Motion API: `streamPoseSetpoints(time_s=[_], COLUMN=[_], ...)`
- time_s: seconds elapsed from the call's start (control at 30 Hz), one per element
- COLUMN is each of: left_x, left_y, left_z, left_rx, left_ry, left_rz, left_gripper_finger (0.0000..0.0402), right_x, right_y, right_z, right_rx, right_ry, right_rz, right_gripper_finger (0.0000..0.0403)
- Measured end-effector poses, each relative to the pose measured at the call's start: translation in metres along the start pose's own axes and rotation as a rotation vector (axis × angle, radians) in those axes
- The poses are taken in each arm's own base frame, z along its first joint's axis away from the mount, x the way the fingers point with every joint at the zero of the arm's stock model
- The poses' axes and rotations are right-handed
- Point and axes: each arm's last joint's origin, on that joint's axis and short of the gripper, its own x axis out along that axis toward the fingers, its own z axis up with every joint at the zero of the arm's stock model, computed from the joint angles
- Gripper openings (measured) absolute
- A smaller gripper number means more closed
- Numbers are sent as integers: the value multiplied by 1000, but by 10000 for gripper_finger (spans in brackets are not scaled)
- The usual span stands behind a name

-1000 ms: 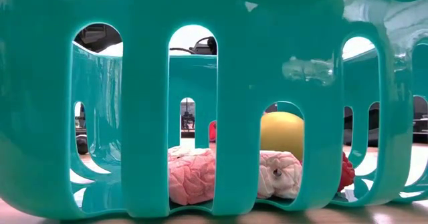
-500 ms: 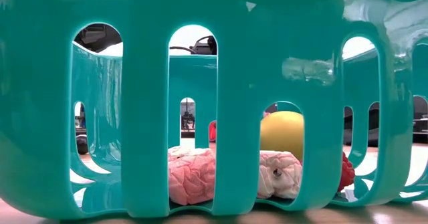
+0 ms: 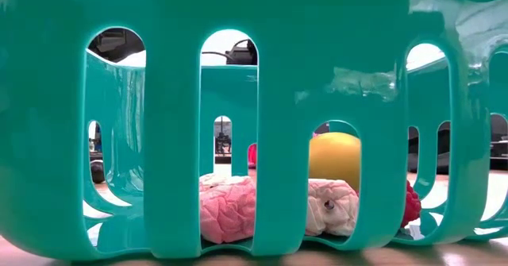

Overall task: Pick and placing Produce into tupperware
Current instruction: Put the red apple into the green basket

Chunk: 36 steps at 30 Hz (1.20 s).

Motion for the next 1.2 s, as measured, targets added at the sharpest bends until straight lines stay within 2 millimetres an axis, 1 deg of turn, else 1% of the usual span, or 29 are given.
streamPoseSetpoints(time_s=[0.2, 0.3, 0.4, 0.53, 0.63, 0.7, 0.9, 1.0, 1.2], left_x=[0, 0, 0, 0, 0, 0, 0, 0, 0], left_y=[0, 0, 0, 0, 0, 0, 0, 0, 0], left_z=[0, 0, 0, 0, 0, 0, 0, 0, 0], left_rx=[0, 0, 1, 1, 1, 1, 0, 0, 0], left_ry=[0, 0, 0, 0, 0, 0, -2, -2, -2], left_rz=[0, 0, 0, 0, 1, 0, 1, 1, 0], left_gripper_finger=[169, 169, 169, 169, 169, 169, 169, 169, 169], right_x=[-25, -44, -66, -95, -119, -133, -172, -181, -182], right_y=[-1, 3, 12, 32, 55, 74, 138, 172, 239], right_z=[3, 4, 6, 12, 20, 26, 42, 50, 74], right_rx=[16, 38, 60, 69, 60, 50, 57, 74, 102], right_ry=[-50, -88, -133, -185, -231, -244, -317, -330, -366], right_rz=[-31, -14, 15, 48, 73, 84, 119, 136, 116], right_gripper_finger=[255, 255, 254, 254, 254, 254, 254, 254, 254])
